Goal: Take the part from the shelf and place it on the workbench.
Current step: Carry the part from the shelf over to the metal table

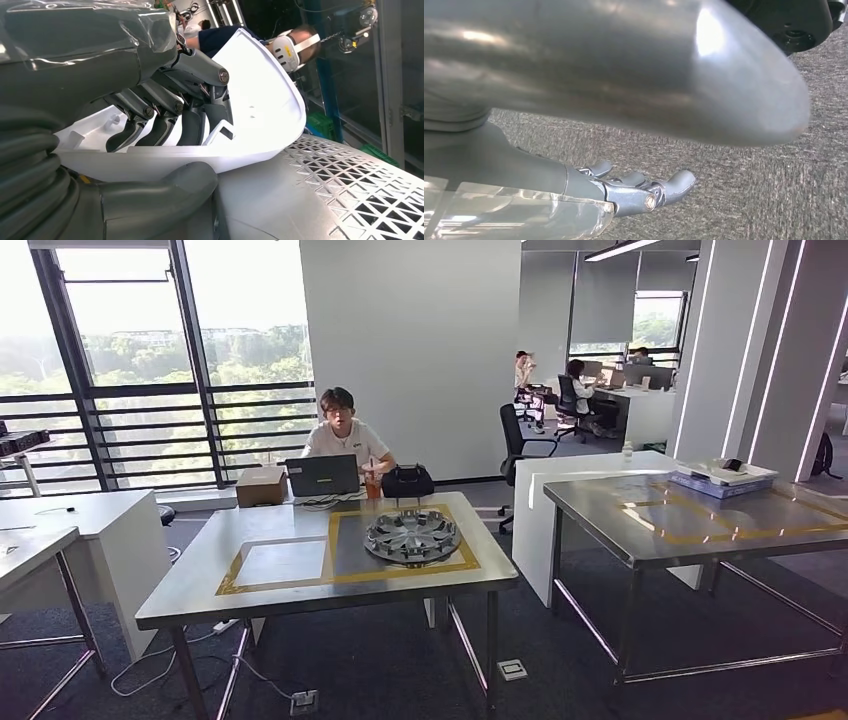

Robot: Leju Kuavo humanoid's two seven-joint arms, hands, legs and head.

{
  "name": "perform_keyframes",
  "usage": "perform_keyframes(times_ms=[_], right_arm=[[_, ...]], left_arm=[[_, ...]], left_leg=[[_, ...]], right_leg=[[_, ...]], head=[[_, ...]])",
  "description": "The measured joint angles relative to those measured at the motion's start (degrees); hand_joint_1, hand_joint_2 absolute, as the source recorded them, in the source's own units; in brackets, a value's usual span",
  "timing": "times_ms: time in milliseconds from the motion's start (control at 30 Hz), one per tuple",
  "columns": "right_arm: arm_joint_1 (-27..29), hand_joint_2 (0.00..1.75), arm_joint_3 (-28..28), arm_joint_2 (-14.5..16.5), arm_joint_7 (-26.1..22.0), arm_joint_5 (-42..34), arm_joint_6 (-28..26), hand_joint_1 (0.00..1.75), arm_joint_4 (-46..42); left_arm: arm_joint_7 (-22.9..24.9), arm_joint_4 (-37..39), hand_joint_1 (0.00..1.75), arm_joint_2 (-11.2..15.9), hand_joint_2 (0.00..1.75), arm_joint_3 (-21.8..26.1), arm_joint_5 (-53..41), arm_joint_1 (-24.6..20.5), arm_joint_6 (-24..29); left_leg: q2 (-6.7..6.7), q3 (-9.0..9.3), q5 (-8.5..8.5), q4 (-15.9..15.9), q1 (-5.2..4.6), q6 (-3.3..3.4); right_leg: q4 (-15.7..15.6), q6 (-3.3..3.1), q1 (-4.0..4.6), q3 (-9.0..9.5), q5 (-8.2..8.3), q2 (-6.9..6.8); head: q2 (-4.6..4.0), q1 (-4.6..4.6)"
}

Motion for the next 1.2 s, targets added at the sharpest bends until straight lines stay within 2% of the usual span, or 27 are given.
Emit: perform_keyframes(times_ms=[33,100,167,233,300,333,367,400,433,467,500,533,567,600,633,700,767,800,833,867,900,967,1000,1033,1067,1133,1200], right_arm=[[0.1,0.0,0.0,0.0,0.0,0.0,0.0,0.0,0.0],[0.2,0.0,0.2,0.0,-0.1,0.0,0.0,0.0,0.0],[0.3,0.0,0.4,0.0,-0.1,0.0,0.0,0.0,0.1],[0.3,0.0,0.7,-0.2,-0.2,0.0,0.0,0.0,0.1],[0.4,0.0,0.9,-0.5,-0.1,0.0,-0.1,0.0,0.3],[0.5,0.0,1.0,-0.6,-0.1,0.0,-0.1,0.0,0.4],[0.5,0.0,1.1,-0.7,-0.1,0.0,-0.2,0.0,0.4],[0.6,0.0,1.2,-0.9,-0.1,0.0,-0.2,0.0,0.5],[0.6,0.0,1.2,-1.0,-0.1,0.0,-0.3,0.0,0.6],[0.6,0.0,1.3,-1.1,-0.1,0.0,-0.3,0.0,0.7],[0.6,0.0,1.4,-1.3,-0.2,0.0,-0.4,0.0,0.8],[0.6,0.0,1.4,-1.3,-0.3,0.0,-0.4,0.0,1.0],[0.5,0.0,1.4,-1.4,-0.5,0.0,-0.4,0.0,1.1],[0.5,0.0,1.4,-1.4,-0.6,0.0,-0.4,0.0,1.1],[0.4,0.0,1.4,-1.4,-0.6,0.0,-0.3,0.0,1.2],[0.3,0.0,1.4,-1.4,-0.6,0.0,-0.3,0.0,1.2],[0.5,0.0,1.4,-1.5,-0.6,0.0,-0.2,0.0,1.2],[0.6,0.0,1.3,-1.5,-0.6,0.0,-0.2,0.0,1.2],[0.7,0.0,1.3,-1.4,-0.6,0.0,-0.2,0.0,1.2],[0.7,0.0,1.3,-1.4,-0.6,0.0,-0.2,0.0,1.3],[0.7,0.0,1.3,-1.4,-0.6,0.0,-0.2,0.0,1.3],[0.6,0.0,1.3,-1.4,-0.6,0.0,-0.2,0.0,1.4],[0.6,0.0,1.3,-1.4,-0.6,0.0,-0.3,0.0,1.5],[0.5,0.0,1.3,-1.4,-0.6,0.0,-0.4,0.0,1.5],[0.5,0.0,1.3,-1.4,-0.6,0.0,-0.5,0.0,1.6],[0.5,0.0,1.3,-1.4,-0.5,0.0,-0.8,0.0,1.8],[0.5,0.0,1.3,-1.5,-0.6,0.0,-0.9,0.0,1.9]], left_arm=[[0.0,0.0,1.61,0.0,1.75,0.0,0.0,-0.1,0.0],[0.0,-0.1,1.61,0.0,1.75,0.0,0.2,-0.1,0.0],[0.0,-0.2,1.61,0.0,1.75,0.0,0.5,-0.2,0.0],[0.0,-0.3,1.61,-0.1,1.75,0.0,0.6,-0.3,0.0],[0.0,-0.3,1.61,-0.1,1.75,0.0,0.6,-0.3,0.0],[0.0,-0.3,1.61,-0.1,1.75,-0.1,0.6,-0.2,0.1],[0.0,-0.3,1.61,-0.1,1.75,-0.1,0.6,-0.1,0.1],[0.0,-0.3,1.61,-0.1,1.75,-0.1,0.6,-0.1,0.1],[0.0,-0.3,1.61,-0.1,1.75,-0.1,0.6,0.0,0.2],[0.0,-0.4,1.61,-0.1,1.75,-0.1,0.5,0.0,0.2],[0.0,-0.4,1.61,-0.1,1.75,-0.1,0.5,0.0,0.2],[0.0,-0.4,1.61,-0.1,1.75,0.0,0.5,0.0,0.2],[0.1,-0.4,1.61,-0.1,1.75,0.0,0.4,0.0,0.3],[0.1,-0.5,1.61,0.0,1.75,0.1,0.4,0.1,0.3],[0.1,-0.6,1.61,0.1,1.75,0.1,0.4,0.2,0.3],[0.1,-0.8,1.61,0.2,1.75,0.3,0.4,0.2,0.3],[0.1,-0.9,1.61,0.3,1.75,0.4,0.4,0.2,0.3],[0.1,-0.9,1.61,0.4,1.75,0.4,0.4,0.2,0.3],[0.1,-0.9,1.61,0.4,1.75,0.4,0.4,0.3,0.3],[0.1,-0.9,1.61,0.5,1.75,0.4,0.3,0.4,0.3],[0.1,-0.9,1.61,0.5,1.75,0.4,0.3,0.4,0.3],[0.0,-1.0,1.61,0.5,1.75,0.5,0.0,0.3,0.3],[0.0,-1.0,1.61,0.5,1.75,0.5,-0.1,0.3,0.3],[0.0,-1.0,1.61,0.5,1.75,0.5,-0.3,0.3,0.3],[0.0,-1.1,1.61,0.5,1.75,0.5,-0.5,0.3,0.3],[0.0,-1.2,1.61,0.6,1.75,0.6,-0.7,0.3,0.3],[0.0,-1.3,1.61,0.5,1.75,0.6,-0.9,0.2,0.3]], left_leg=[[0.12,0.77,0.26,-1.7,-0.21,0.3],[-0.08,0.9,0.16,-2.5,-0.51,0.69],[-0.71,1.86,0.93,-3.8,-0.24,1.29],[-1.34,2.75,1.81,-5.0,0.02,1.89],[-2.11,2.66,2.0,-5.1,-0.13,2.13],[-2.6,2.62,2.01,-5.1,-0.15,2.13],[-3.17,2.59,1.99,-5.0,-0.14,2.11],[-3.8,2.59,1.94,-4.9,-0.11,2.04],[-4.46,2.57,1.84,-4.7,-0.06,1.88],[-5.09,2.43,1.65,-4.3,-0.09,1.61],[-5.64,2.25,1.37,-3.8,-0.16,1.27],[-6.08,2.04,1.14,-3.4,-0.22,0.94],[-6.42,1.82,0.99,-3.2,-0.25,0.63],[-6.69,1.69,0.9,-3.1,-0.17,0.39],[-6.45,1.59,0.81,-2.9,-0.06,0.16],[-4.14,0.59,-0.57,-0.8,0.02,-0.42],[-1.44,-2.61,-3.87,5.6,0.25,-1.03],[-0.89,-4.67,-5.47,9.6,0.5,-1.27],[-0.64,-6.36,-6.31,12.6,0.72,-1.44],[-0.51,-7.13,-6.07,13.6,0.9,-1.54],[-0.39,-6.71,-4.77,12.4,1.02,-1.55],[-0.03,-3.06,-0.8,4.7,1.08,-1.26],[0.18,-1.19,0.47,1.0,0.94,-1.06],[0.32,0.04,1.06,-1.4,0.76,-0.84],[0.36,0.51,1.0,-2.4,0.53,-0.63],[0.05,0.78,0.91,-2.8,0.28,-0.07],[-0.16,1.66,1.34,-3.8,0.38,0.72]], right_leg=[[0.0,0.19,0.04,0.0,-0.03,-0.11],[-0.4,0.81,0.03,0.17,0.0,-0.57],[0.1,1.22,0.08,0.1,-0.39,-0.88],[4.7,0.96,0.16,-2.02,-2.72,-0.61],[12.4,0.77,0.18,-5.75,-5.85,-0.2],[15.0,0.97,0.16,-7.09,-6.56,-0.1],[15.4,1.37,0.11,-7.42,-6.33,-0.05],[13.5,1.89,0.0,-6.58,-5.2,0.08],[9.7,2.42,-0.19,-4.78,-3.55,0.51],[5.4,2.8,-0.4,-2.74,-1.98,1.55],[2.0,2.74,-0.55,-1.1,-0.81,2.38],[0.0,2.42,-0.56,-0.05,-0.22,3.02],[-0.7,1.93,-0.42,0.32,-0.07,3.28],[-0.7,1.37,-0.28,0.43,0.0,2.86],[-0.7,1.02,-0.31,0.56,0.07,2.56],[-0.8,0.38,-0.57,0.79,0.08,2.04],[-0.9,-0.04,-0.62,0.95,-0.09,1.47],[-0.9,-0.12,-0.58,0.96,-0.16,1.16],[-0.8,-0.16,-0.56,0.96,-0.22,0.84],[-0.8,-0.14,-0.55,0.99,-0.29,0.57],[-0.8,-0.09,-0.56,1.07,-0.37,0.37],[-0.9,0.14,-0.56,1.38,-0.57,0.16],[-0.9,0.35,-0.41,1.49,-0.68,0.12],[-0.9,0.61,-0.32,1.54,-0.78,0.06],[-0.9,0.94,-0.28,1.56,-0.86,-0.02],[-1.3,1.69,-0.3,1.76,-0.92,-0.25],[-0.3,2.01,-0.33,1.39,-1.63,-0.35]], head=[[0.0,0.01],[0.0,-0.01],[0.0,0.03],[0.0,0.2],[0.0,0.32],[0.0,0.4],[0.0,0.4],[0.0,0.45],[0.0,0.5],[0.0,0.55],[0.0,0.6],[0.0,0.58],[0.0,0.57],[0.0,0.52],[0.0,0.5],[0.0,0.34],[0.0,0.14],[0.0,0.11],[0.0,0.09],[0.0,0.08],[0.0,0.06],[0.0,0.03],[0.0,0.04],[0.01,0.02],[0.01,0.05],[0.01,0.07],[0.0,0.18]])
